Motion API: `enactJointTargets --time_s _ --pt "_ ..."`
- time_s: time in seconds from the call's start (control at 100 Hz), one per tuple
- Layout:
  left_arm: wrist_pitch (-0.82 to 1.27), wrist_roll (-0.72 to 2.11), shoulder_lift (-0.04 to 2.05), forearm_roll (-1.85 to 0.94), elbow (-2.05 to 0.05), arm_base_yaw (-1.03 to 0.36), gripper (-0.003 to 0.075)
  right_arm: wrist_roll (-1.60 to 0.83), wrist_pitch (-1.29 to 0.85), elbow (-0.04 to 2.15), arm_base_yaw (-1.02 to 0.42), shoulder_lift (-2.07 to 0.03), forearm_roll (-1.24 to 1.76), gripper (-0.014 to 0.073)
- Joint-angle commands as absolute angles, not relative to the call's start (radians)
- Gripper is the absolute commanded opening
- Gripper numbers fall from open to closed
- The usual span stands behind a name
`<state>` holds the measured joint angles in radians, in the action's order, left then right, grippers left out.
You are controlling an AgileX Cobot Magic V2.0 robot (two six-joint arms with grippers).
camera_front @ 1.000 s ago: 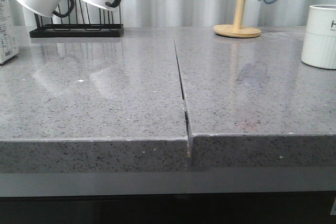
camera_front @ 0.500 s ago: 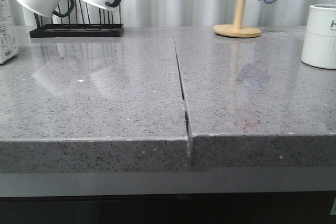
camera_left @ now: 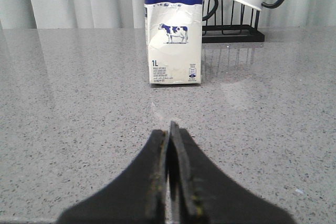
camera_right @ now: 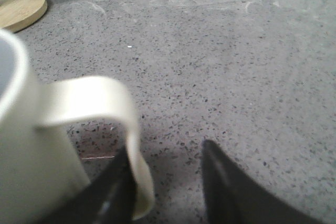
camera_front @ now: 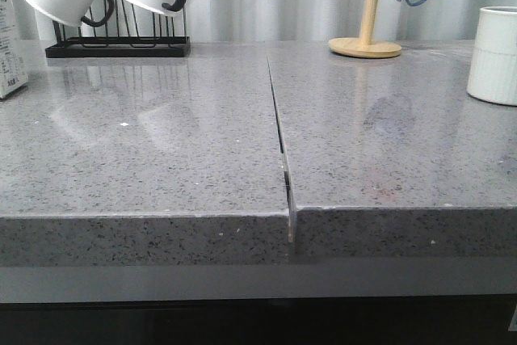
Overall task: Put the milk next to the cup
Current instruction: 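Grasp the white HOME mug by its handle with the right gripper, then carry the mug toward the table center and set it down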
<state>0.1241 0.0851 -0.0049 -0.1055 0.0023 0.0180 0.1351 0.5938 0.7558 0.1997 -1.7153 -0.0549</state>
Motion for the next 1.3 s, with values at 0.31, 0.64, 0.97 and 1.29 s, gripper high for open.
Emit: enactJointTargets --time_s 0.31,0.64,0.97,1.29 --pt "0.041 0.076 -0.038 -0.114 0.036 0.013 -0.0021 0.121 0.683 0.790 0.177 -1.662 -0.078 -0.0068" --pt "0.041 0.076 -0.038 -0.114 0.036 0.013 -0.0021 0.121 0.658 0.790 -0.074 -1.570 -0.079 -0.0068" --pt "0.041 0.076 -0.038 -0.114 0.036 0.013 -0.0021 0.094 0.546 0.854 -0.309 -1.592 -0.079 -0.0068" --pt "0.041 0.076 -0.038 -0.114 0.036 0.013 -0.0021 0.094 0.558 0.891 -0.396 -1.695 -0.080 -0.0068"
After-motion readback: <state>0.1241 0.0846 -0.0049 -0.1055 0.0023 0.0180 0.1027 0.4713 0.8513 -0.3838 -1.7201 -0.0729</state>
